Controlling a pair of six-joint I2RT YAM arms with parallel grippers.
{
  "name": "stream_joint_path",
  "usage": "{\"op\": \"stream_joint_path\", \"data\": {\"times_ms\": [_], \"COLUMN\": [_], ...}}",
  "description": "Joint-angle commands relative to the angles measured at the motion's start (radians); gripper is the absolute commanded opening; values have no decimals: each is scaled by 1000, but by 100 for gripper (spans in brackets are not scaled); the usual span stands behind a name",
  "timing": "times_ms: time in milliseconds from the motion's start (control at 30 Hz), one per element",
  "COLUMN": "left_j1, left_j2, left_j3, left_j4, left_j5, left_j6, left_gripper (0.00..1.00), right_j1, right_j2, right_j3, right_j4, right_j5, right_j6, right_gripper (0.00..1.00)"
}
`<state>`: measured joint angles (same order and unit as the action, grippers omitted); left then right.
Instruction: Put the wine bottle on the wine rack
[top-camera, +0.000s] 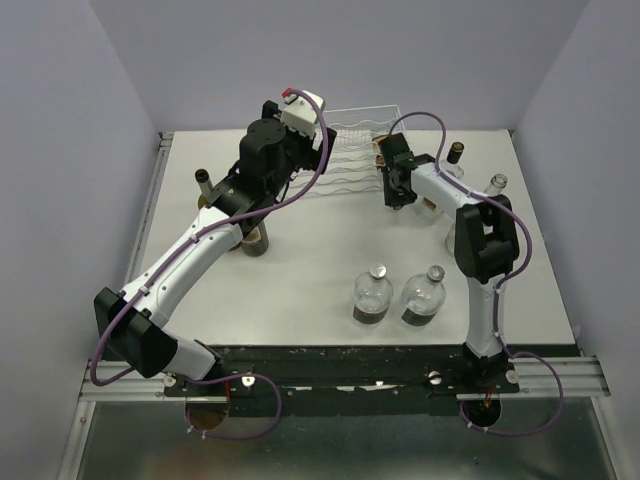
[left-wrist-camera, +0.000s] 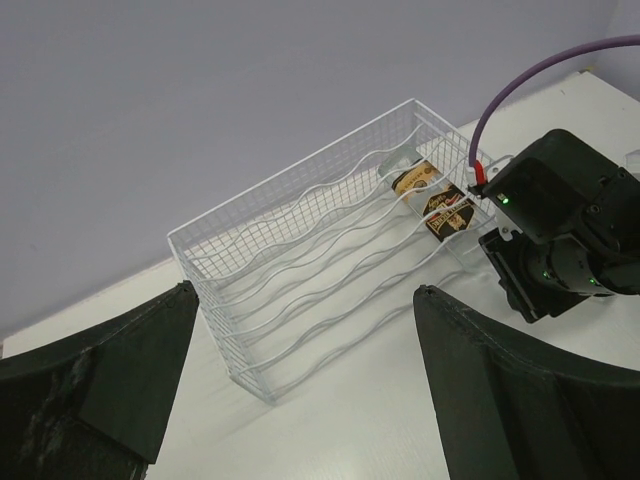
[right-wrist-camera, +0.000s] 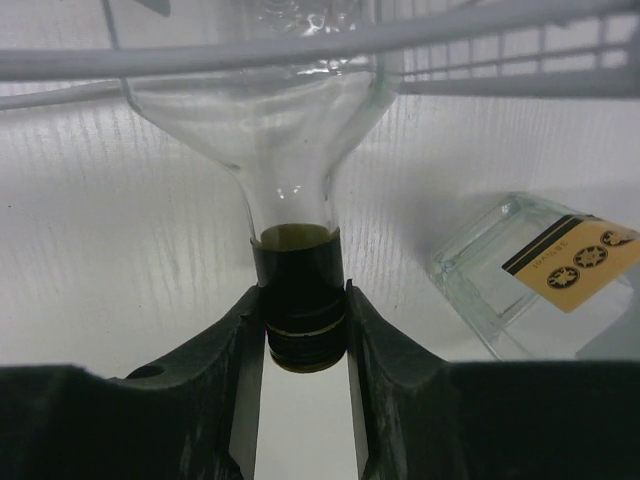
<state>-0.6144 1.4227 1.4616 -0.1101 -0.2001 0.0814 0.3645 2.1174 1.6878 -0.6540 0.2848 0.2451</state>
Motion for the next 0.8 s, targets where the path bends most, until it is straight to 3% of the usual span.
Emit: {"op": "stream_joint_path", "data": {"times_ms": [0, 333, 367, 467, 533, 767], "left_j1": [5, 7, 5, 5, 5, 5], "left_j2": [-45, -53, -54, -56, -59, -79], "left_j3": [-4, -6, -4, -3, -3, -10], "left_j4": [-13, -49, -54, -57, -54, -42], "left_j5": [7, 2, 2, 2, 2, 25], "left_j6": [-8, -8, -11, -15, -17, -23], "left_gripper": [99, 99, 99, 99, 99, 99], "right_j1": [-10, -33, -33, -33, -32, -33], "right_j2": [44, 90, 93, 64, 15, -166], "right_j3": [62, 138, 145, 130, 95, 72], "right_j4": [-45, -53, -59, -56, -30, -38], "right_j5": [30, -51, -58, -68, -70, -145], "right_j6": [-13, 2, 6, 17, 19, 3], "right_gripper": [29, 24, 28, 55, 68, 79]}}
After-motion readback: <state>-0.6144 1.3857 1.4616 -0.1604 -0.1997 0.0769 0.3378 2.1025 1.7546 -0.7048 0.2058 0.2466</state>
